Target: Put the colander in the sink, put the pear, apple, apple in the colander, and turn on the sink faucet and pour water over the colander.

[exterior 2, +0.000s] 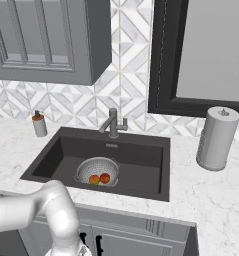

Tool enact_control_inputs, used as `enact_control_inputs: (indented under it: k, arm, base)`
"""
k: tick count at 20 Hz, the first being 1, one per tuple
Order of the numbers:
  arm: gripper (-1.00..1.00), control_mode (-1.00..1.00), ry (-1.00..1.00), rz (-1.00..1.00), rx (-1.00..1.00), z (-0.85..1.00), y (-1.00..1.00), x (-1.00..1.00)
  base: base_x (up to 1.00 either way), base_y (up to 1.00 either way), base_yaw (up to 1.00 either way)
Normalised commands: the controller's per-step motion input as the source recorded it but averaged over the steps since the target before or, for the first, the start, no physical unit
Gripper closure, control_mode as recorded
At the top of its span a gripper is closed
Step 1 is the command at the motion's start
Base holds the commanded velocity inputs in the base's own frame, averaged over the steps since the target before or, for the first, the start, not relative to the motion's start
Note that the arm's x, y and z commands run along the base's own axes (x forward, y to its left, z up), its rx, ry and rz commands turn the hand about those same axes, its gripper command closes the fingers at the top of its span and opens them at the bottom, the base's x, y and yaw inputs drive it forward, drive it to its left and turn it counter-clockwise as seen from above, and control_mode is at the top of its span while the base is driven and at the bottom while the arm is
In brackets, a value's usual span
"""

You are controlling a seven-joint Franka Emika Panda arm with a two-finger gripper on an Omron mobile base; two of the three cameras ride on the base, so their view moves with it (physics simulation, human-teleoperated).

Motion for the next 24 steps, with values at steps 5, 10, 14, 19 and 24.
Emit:
enact_control_inputs:
  k: [5, 10, 14, 19, 24]
  arm:
    - [1.0, -1.0, 0.0, 0.0, -0.14, -0.33, -0.11, 0.01]
    - [1.0, -1.0, -0.01, 0.02, -0.17, -0.47, -0.24, 0.0]
    - [1.0, -1.0, -0.06, 0.11, -0.11, -0.34, -0.47, 0.03]
    - [1.0, -1.0, -0.17, 0.11, -0.02, -0.07, -0.56, -0.02]
    - [1.0, -1.0, -0.06, 0.03, 0.06, 0.22, -0.58, 0.0]
  base:
    - [0.0, 0.0, 0.0]
    - [0.0, 0.0, 0.0]
    - [0.0, 0.0, 0.0]
    - [0.0, 0.0, 0.0]
    - [0.0, 0.0, 0.0]
